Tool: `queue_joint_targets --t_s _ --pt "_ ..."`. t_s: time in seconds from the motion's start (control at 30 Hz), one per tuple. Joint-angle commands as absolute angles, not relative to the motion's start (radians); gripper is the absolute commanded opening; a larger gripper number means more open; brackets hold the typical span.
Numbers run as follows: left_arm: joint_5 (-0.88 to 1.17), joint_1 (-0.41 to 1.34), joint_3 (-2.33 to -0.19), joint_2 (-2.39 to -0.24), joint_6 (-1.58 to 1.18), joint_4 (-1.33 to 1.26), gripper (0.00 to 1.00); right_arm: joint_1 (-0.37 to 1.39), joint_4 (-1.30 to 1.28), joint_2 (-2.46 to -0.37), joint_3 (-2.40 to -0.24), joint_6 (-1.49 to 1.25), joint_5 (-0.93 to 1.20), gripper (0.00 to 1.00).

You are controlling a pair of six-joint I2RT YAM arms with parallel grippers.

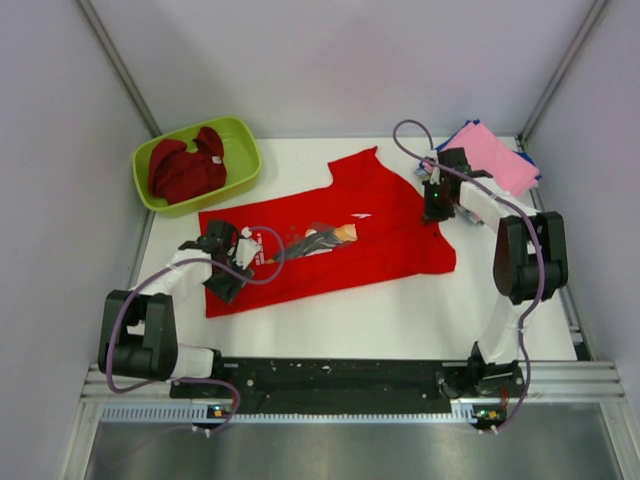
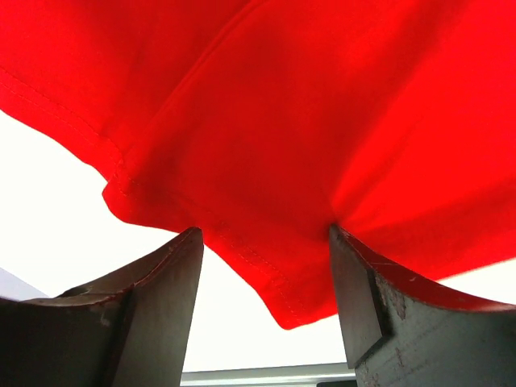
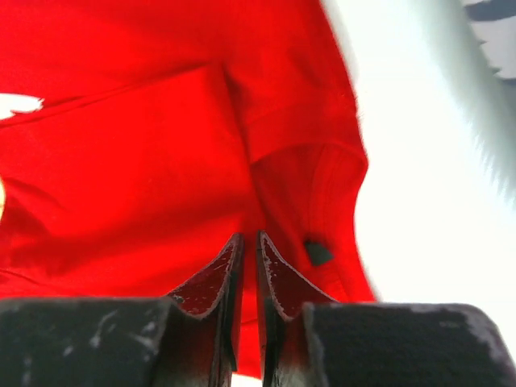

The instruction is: Fold and stack the t-shirts

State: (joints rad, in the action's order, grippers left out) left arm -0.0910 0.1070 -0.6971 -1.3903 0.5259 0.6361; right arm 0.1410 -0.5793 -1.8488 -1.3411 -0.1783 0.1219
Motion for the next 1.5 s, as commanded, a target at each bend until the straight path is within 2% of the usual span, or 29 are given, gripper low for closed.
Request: queue_joint_targets --t_s 0.0,0.13,0.2,0.27,0.4,0.53,0.77,0.97,1.3,1.33,1.4,1.47 --pt "-0.186 0.095 -0.597 -1.476 0.555 0.492 0.68 0.13 -0.551 -1.899 -1.387 -0.147 0.057 0.13" --pt "-0.184 0.095 -0.592 -1.462 0.566 0.494 0.68 0.115 -0.567 -1.917 -1.433 -0.118 0.005 0.2" --pt "-0.179 0.095 -0.601 -1.453 0.568 0.509 0.68 0.1 -0.592 -1.905 -1.477 -0.129 0.005 0.32" --pt "-0.169 0.094 -0.62 -1.428 0.568 0.532 0.68 0.091 -0.618 -1.861 -1.48 -0.136 -0.05 0.39" --pt "-0.118 0.095 -0.658 -1.338 0.578 0.6 0.69 0.078 -0.63 -1.709 -1.346 -0.182 -0.103 0.5" --pt "-0.023 0.095 -0.713 -1.227 0.615 0.695 0.7 0.054 -0.638 -1.563 -1.174 -0.306 -0.092 0.52" --pt "0.095 0.109 -0.782 -1.178 0.656 0.88 0.69 0.014 -0.644 -1.376 -0.956 -0.54 -0.092 0.5" --pt "0.222 0.129 -0.698 -1.158 0.724 0.89 0.7 0.014 -0.563 -1.362 -0.816 -0.669 -0.014 0.5" --pt "0.031 0.132 -0.549 -1.192 0.732 0.651 0.71 0.014 -0.417 -1.486 -0.753 -0.695 -0.101 0.49" --pt "0.022 0.132 -0.539 -1.193 0.729 0.635 0.69 0.011 -0.407 -1.493 -0.749 -0.698 -0.103 0.47" --pt "0.021 0.13 -0.525 -1.19 0.718 0.615 0.56 0.005 -0.388 -1.496 -0.733 -0.706 -0.1 0.39" --pt "0.038 0.132 -0.517 -1.187 0.709 0.611 0.4 -0.037 -0.367 -1.497 -0.72 -0.707 -0.086 0.21"
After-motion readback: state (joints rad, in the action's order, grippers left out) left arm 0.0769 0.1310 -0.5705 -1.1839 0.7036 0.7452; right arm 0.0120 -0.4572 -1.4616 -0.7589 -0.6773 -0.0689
